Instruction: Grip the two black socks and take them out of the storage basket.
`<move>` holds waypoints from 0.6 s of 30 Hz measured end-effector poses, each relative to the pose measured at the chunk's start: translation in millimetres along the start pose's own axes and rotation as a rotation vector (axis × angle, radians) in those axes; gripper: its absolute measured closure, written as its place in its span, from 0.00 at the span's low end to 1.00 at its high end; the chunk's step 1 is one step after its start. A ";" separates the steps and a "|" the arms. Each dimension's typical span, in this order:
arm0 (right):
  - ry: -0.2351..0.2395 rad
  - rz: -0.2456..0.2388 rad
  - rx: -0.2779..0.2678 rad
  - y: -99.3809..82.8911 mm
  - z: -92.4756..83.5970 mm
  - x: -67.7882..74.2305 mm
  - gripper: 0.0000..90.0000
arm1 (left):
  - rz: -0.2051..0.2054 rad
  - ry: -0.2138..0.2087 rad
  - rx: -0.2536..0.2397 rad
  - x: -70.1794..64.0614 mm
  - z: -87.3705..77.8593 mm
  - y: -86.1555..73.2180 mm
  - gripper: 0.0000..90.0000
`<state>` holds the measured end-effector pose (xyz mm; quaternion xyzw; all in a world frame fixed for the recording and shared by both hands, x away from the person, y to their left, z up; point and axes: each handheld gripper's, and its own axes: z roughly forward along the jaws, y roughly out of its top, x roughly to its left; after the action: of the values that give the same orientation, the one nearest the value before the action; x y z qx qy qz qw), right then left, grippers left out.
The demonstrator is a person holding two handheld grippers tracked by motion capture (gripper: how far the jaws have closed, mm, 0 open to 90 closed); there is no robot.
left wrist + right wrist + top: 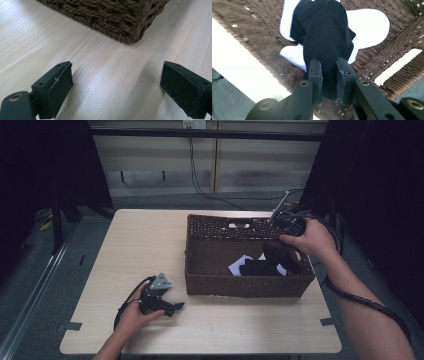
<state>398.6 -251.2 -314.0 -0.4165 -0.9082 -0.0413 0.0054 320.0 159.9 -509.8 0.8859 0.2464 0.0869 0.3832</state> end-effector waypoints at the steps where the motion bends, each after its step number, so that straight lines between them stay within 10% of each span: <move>1: 0.000 0.000 0.000 0.0 0.0 0.0 0.85 | 0.000 0.000 0.000 0.0 0.0 0.0 0.11; 9: 0.005 -0.129 -0.032 -9.0 -40.6 35.0 0.84 | 0.000 0.000 0.000 0.0 0.0 0.0 0.11; 18: 0.063 -0.296 -0.063 -36.4 -45.1 91.1 0.84 | 0.001 0.000 0.000 0.0 0.0 0.0 0.11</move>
<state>310.4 -209.5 -267.6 -0.2764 -0.9573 -0.0830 0.0148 320.0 159.9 -509.8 0.8861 0.2462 0.0871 0.3829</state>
